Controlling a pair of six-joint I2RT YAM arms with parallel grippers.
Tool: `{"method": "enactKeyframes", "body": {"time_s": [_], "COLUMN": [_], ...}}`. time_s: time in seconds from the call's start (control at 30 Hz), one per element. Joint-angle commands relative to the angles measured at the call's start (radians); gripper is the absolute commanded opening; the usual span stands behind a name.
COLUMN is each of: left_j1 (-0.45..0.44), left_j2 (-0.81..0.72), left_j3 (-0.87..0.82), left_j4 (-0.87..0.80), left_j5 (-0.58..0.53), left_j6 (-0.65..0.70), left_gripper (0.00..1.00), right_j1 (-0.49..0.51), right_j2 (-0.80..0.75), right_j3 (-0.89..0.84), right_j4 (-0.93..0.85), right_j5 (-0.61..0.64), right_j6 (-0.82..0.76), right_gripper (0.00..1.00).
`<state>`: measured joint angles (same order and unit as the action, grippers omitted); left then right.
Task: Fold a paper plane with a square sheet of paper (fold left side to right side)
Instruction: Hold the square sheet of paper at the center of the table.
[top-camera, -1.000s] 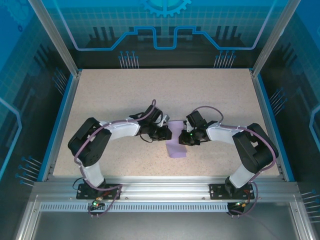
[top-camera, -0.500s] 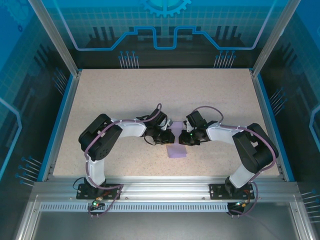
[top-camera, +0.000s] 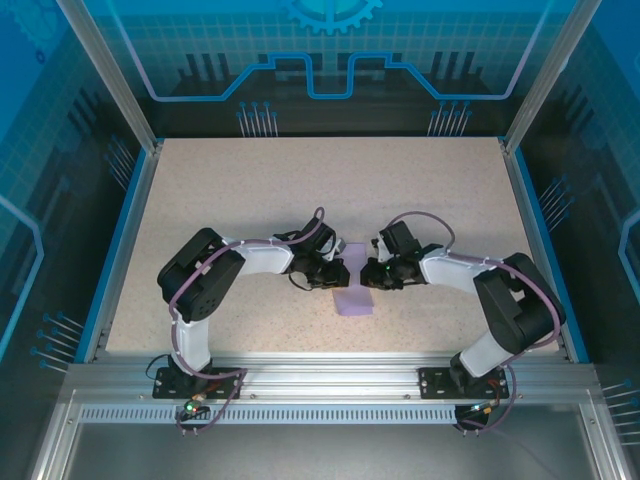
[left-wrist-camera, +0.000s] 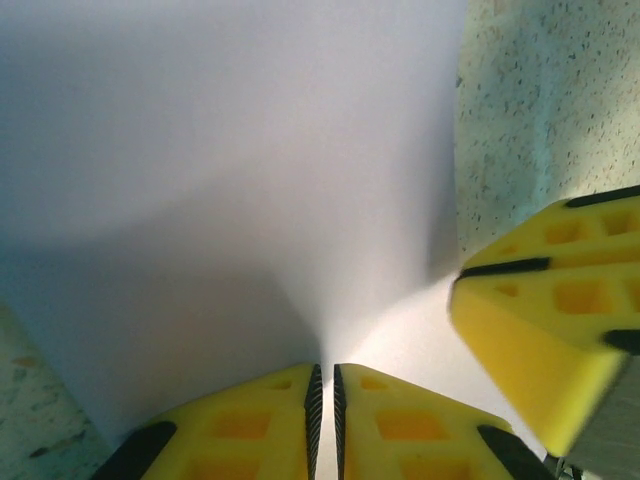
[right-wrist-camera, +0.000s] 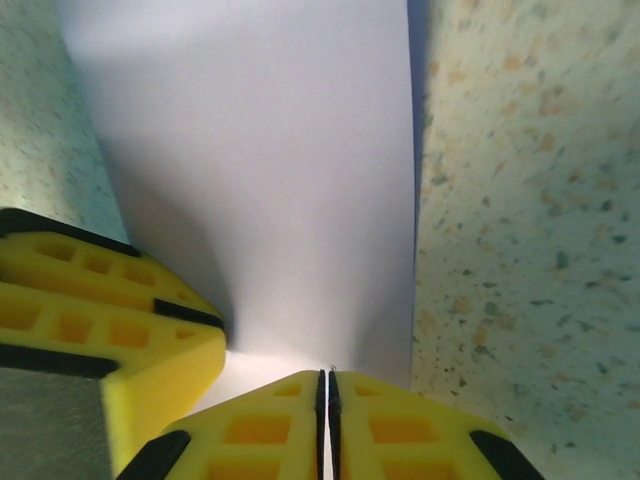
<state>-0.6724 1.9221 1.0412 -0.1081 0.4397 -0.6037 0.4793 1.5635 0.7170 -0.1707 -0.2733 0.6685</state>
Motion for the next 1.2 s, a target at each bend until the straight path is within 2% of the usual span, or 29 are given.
{"method": "enactKeyframes", "body": {"time_s": [0.0, 0.57, 1.17], "left_j1": [-0.013, -0.014, -0.056], "left_j2": [0.038, 0.054, -0.027], "left_j3": [0.000, 0.016, -0.037], "left_j4": [-0.089, -0.102, -0.117], "left_j5": [-0.051, -0.047, -0.030], "left_j6": [-0.004, -0.001, 0.001], "left_gripper": [0.17, 0.17, 0.17], "right_j1": [-0.029, -0.028, -0.028], "right_j2": [-0.035, 0.192, 0.256], "right_j3": [-0.006, 0.130, 0.107], "right_j4": [0.061, 0.151, 0.020], "right_j5": [-0.041, -0.142, -0.028], "right_j6": [-0.005, -0.002, 0.026], "right_gripper": [0.12, 0.11, 0.10]}}
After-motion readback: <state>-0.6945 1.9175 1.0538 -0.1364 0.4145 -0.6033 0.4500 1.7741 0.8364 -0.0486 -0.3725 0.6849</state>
